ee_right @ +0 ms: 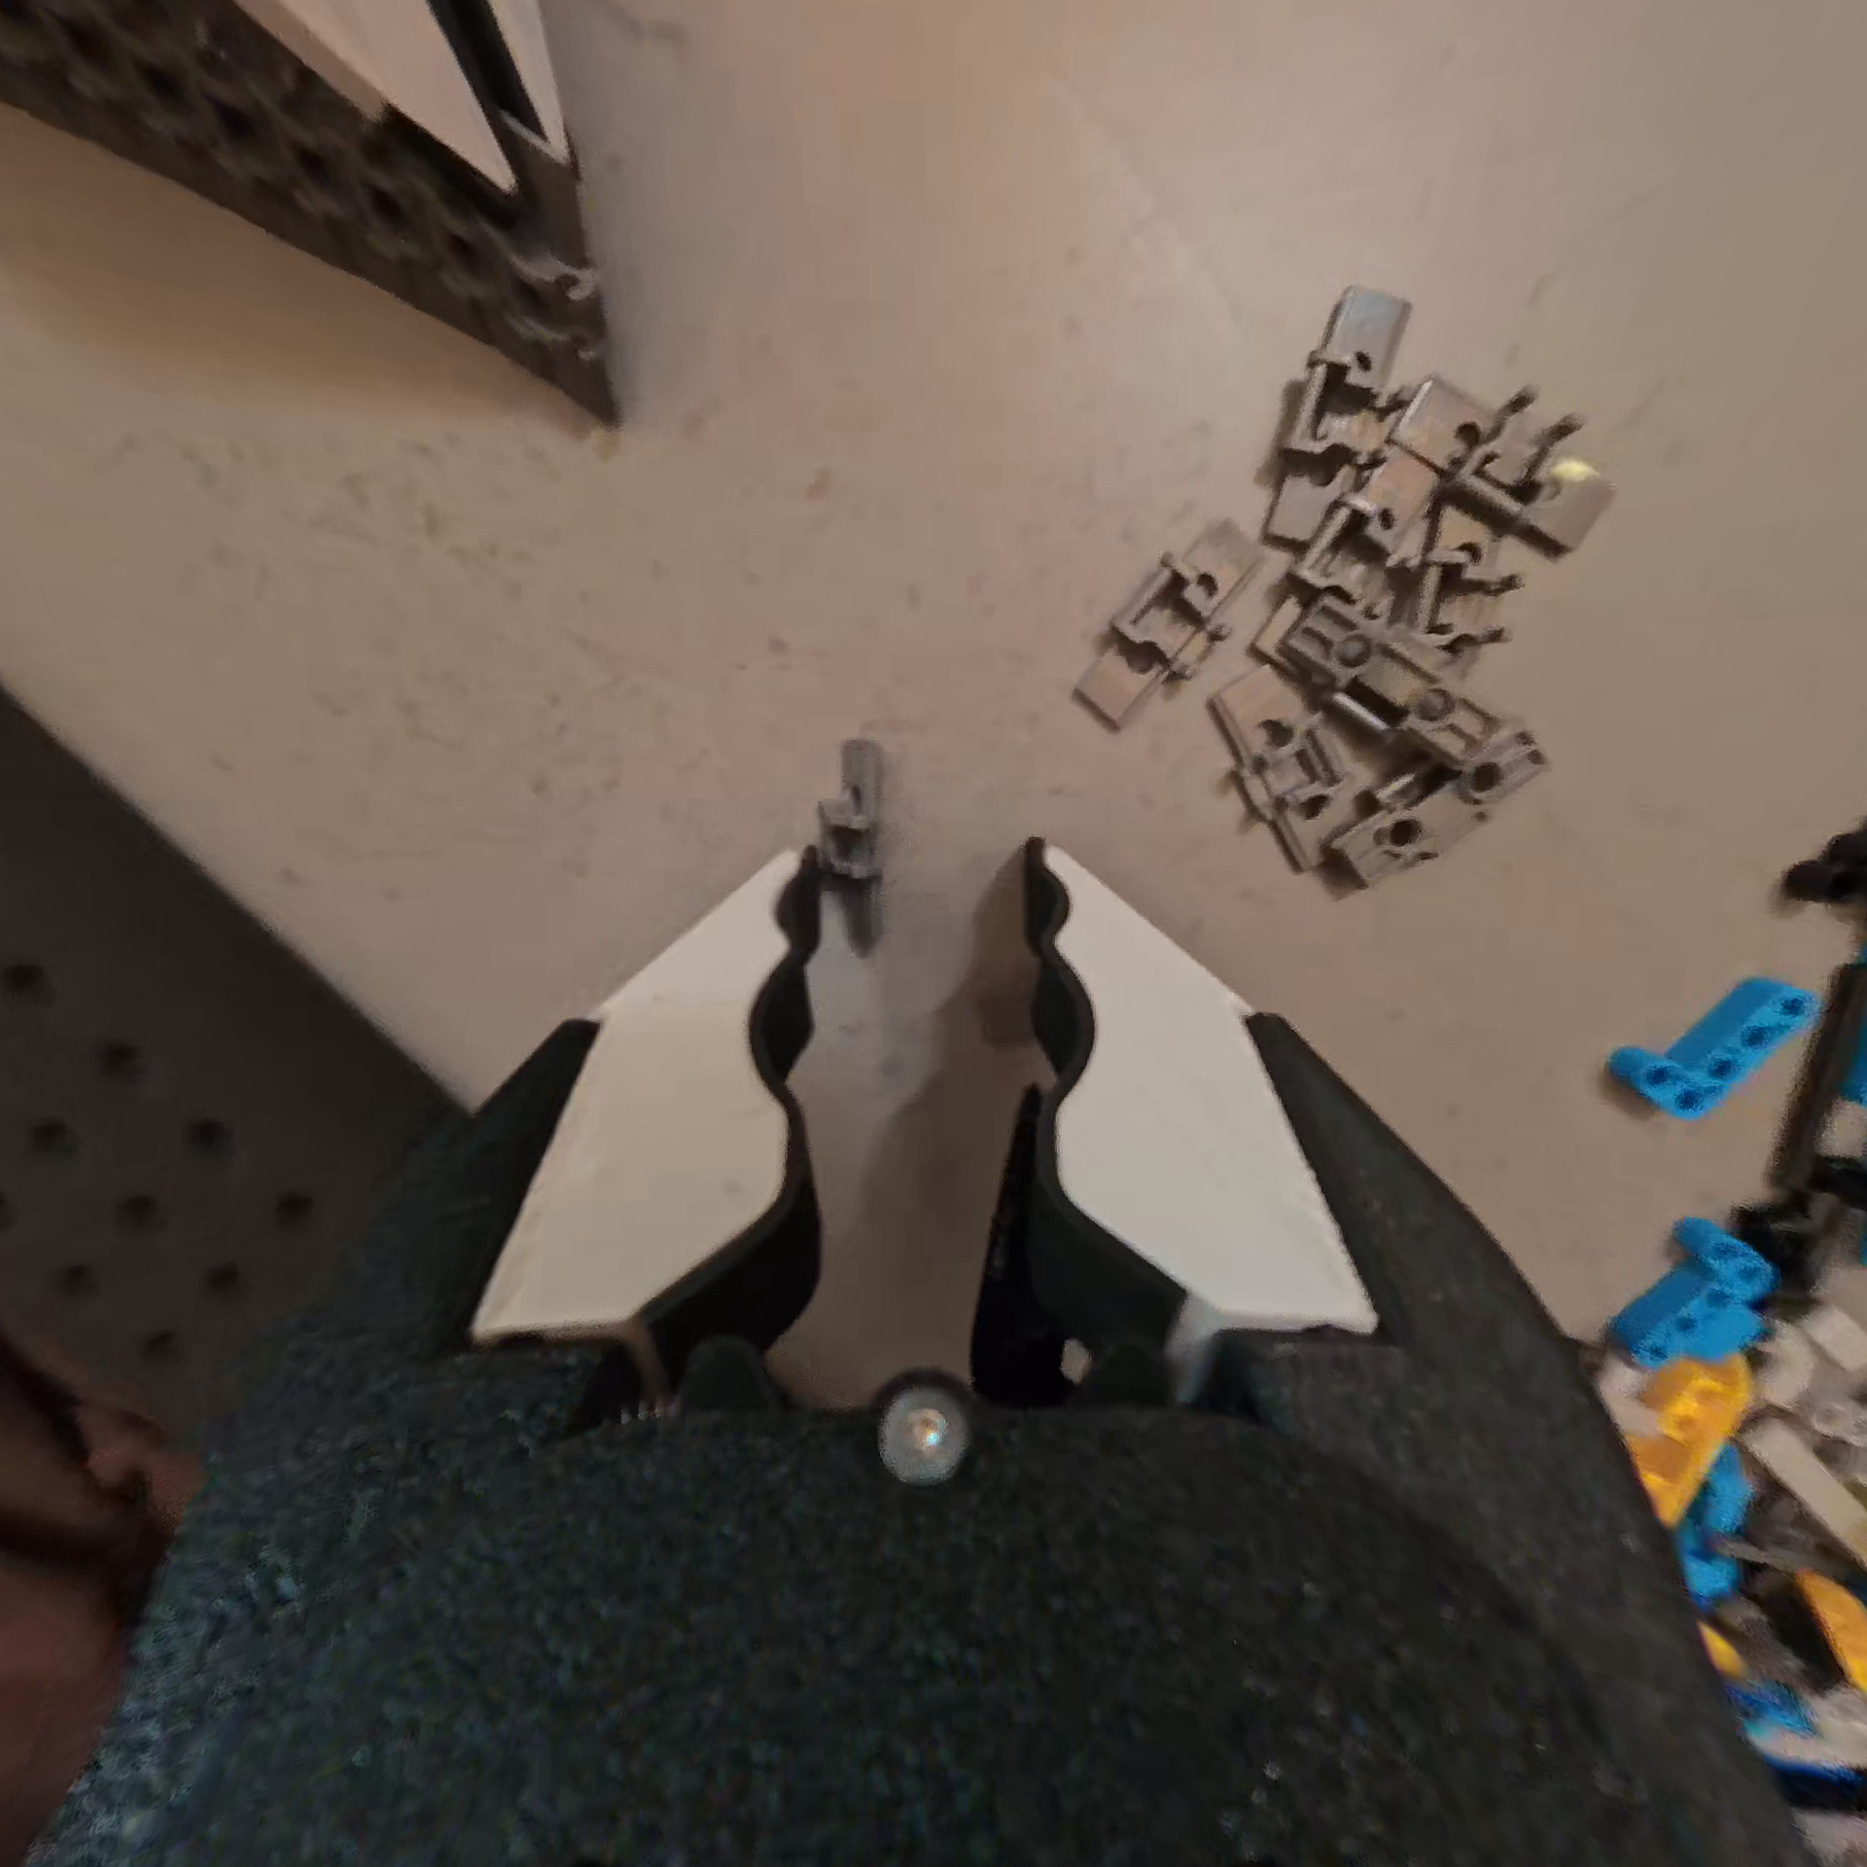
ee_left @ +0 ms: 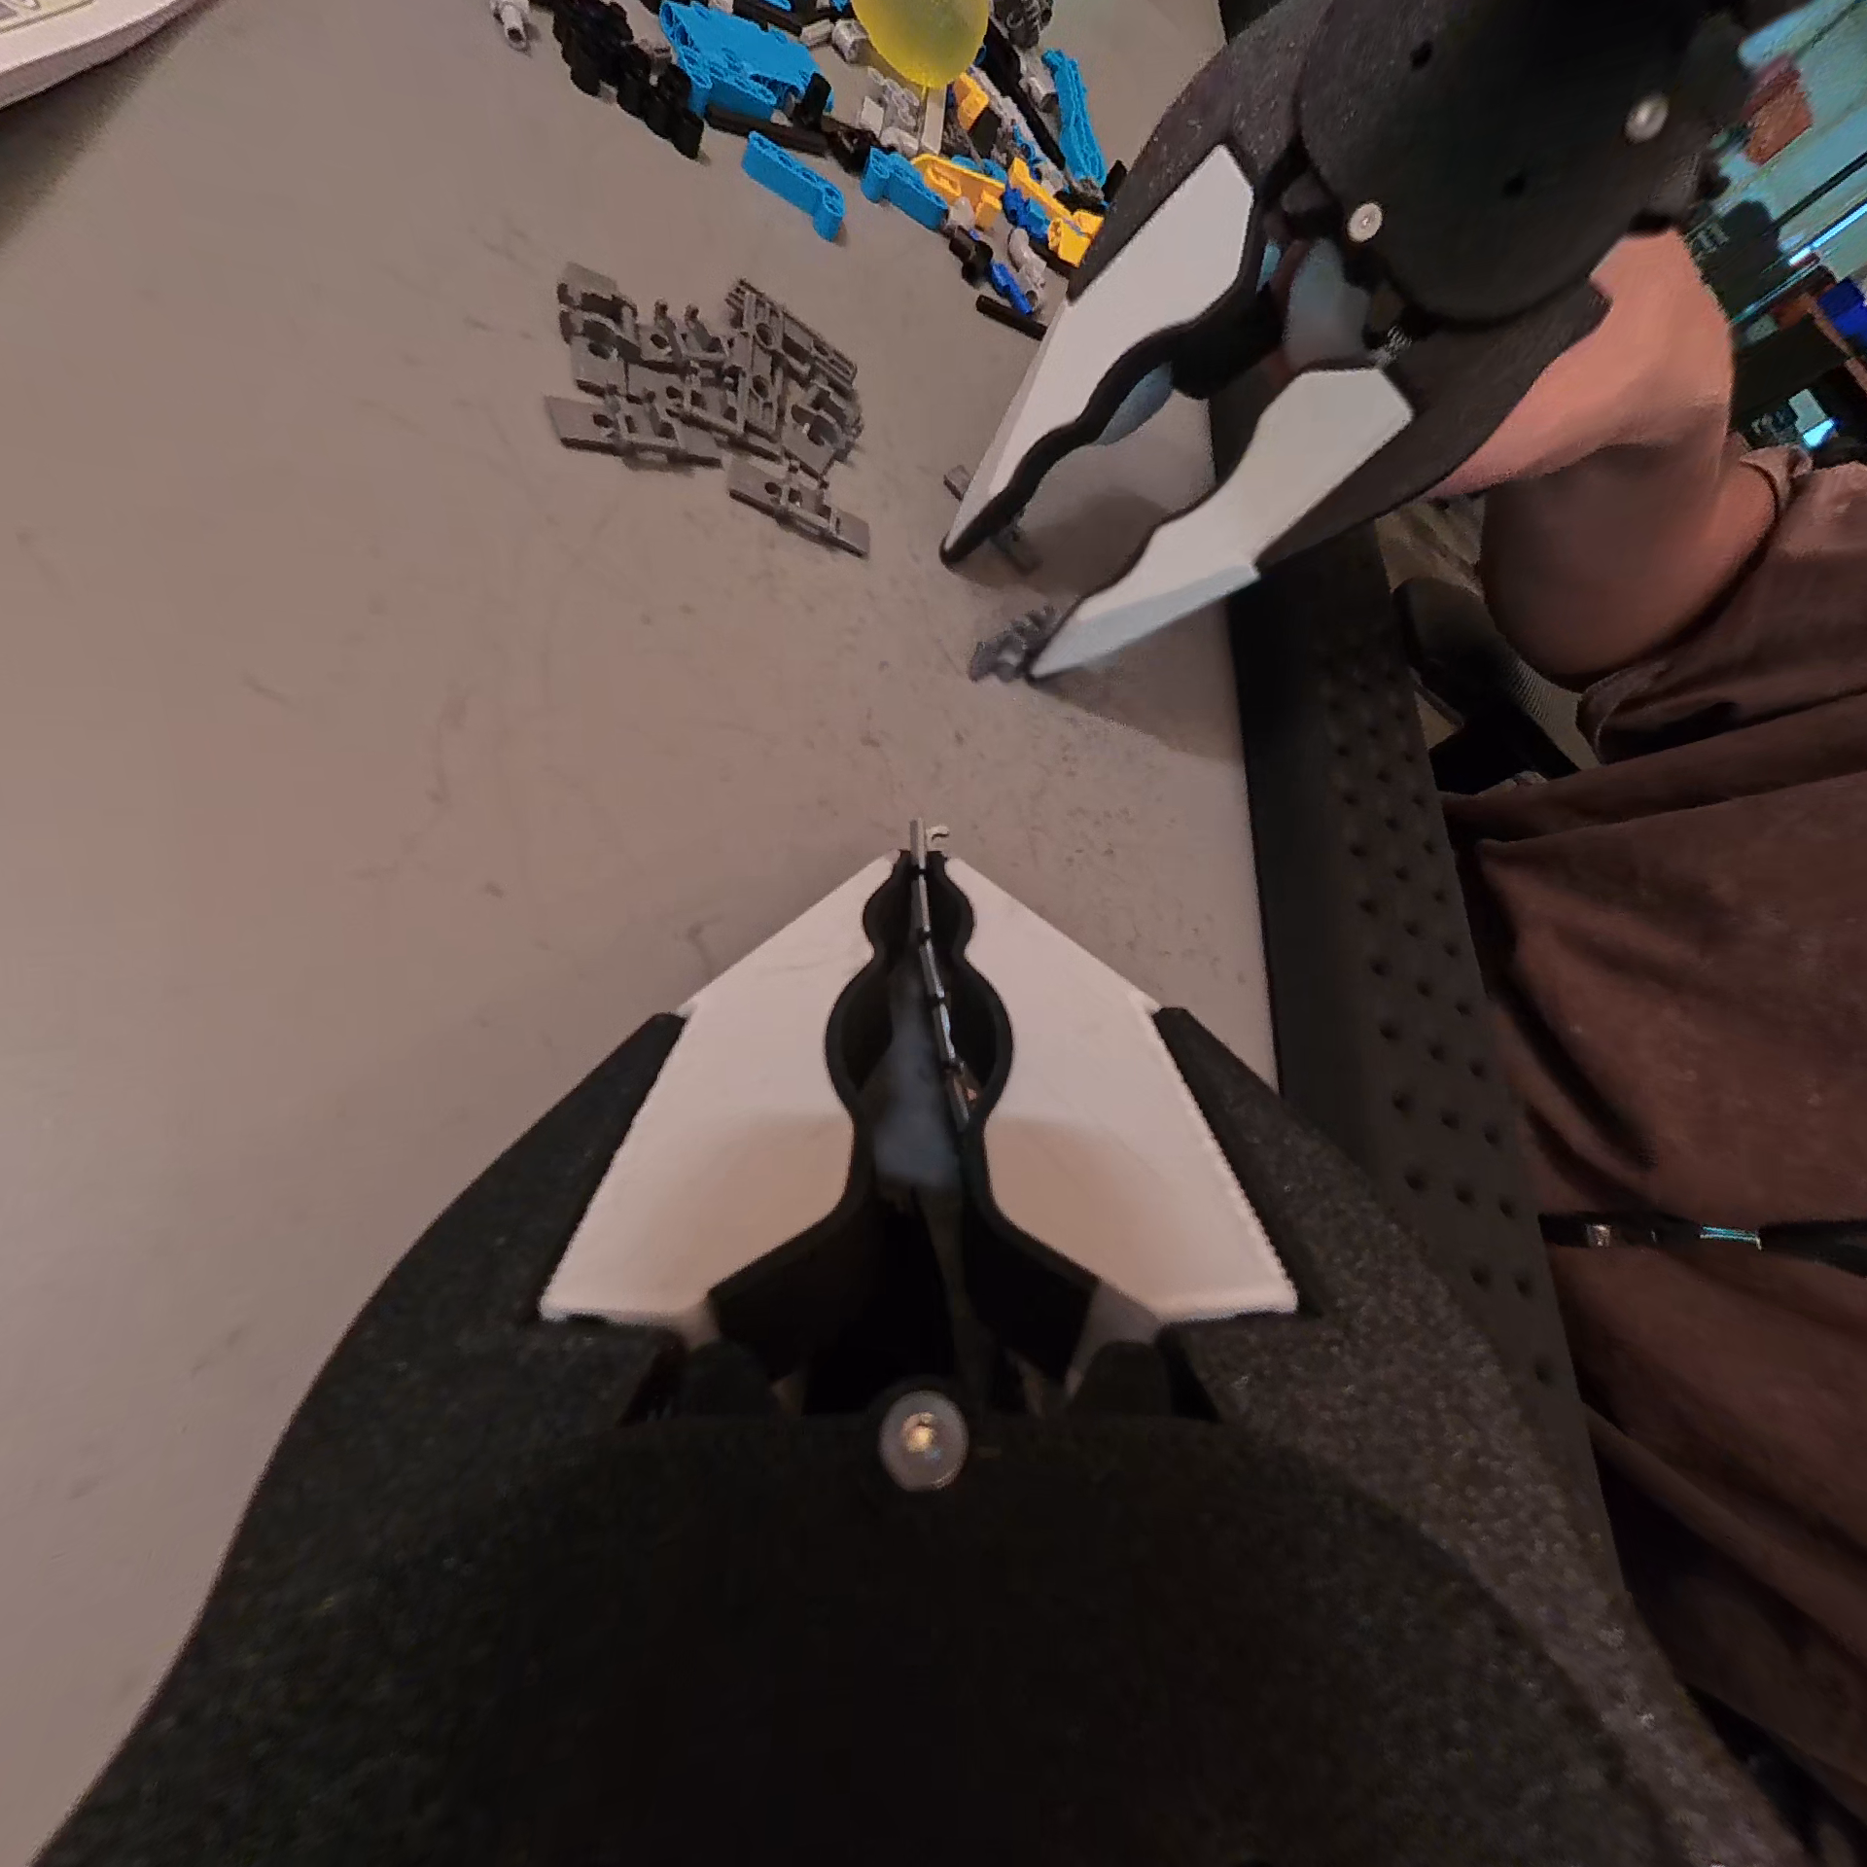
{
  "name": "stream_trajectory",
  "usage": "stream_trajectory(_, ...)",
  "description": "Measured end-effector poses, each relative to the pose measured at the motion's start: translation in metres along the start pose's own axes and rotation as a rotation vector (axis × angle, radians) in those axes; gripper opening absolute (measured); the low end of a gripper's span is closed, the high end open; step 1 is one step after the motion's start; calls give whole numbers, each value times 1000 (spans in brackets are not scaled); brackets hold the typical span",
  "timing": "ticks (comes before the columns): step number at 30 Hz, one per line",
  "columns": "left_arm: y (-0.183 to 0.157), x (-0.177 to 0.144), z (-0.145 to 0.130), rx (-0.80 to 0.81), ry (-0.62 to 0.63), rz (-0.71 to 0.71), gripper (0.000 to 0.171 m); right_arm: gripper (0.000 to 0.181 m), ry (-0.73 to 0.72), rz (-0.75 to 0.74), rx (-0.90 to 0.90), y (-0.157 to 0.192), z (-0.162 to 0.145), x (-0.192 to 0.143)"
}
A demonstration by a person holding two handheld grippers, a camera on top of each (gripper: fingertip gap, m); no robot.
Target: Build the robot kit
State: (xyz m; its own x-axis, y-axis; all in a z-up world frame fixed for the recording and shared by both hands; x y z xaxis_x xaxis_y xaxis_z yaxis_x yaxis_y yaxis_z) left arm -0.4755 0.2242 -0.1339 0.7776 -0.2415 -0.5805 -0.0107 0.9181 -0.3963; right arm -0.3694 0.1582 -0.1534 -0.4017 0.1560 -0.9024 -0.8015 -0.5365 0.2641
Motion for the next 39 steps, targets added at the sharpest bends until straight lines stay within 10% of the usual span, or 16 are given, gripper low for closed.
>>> stream_trajectory(7, 0, 0, 0, -1, 1, -2, 2, 16, 13, -33, -122, 8, 3, 3)
stream_trajectory(16, -1, 0, -1, -2, 3, -8, 2, 37, -95, 133, 33, -2, 21, -7)
stream_trajectory(39, -2, 0, -2, 0, 10, -23, 2, 27, 18, 9, -187, -22, 28, -3)
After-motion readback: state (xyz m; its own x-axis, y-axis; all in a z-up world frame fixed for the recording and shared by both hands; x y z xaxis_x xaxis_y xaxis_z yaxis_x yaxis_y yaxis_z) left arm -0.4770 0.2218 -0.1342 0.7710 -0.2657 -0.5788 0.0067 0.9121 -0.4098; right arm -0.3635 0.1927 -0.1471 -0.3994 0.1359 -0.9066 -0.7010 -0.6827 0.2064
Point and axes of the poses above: each gripper's, where its closed fingertips meet, x out along the fingers, z out of its top, y = z × x across the jaws, the point moved 2 cm from there along -x, back along the fingers, and after that the axes turned 14 degrees about z, right-handed, at the moved point
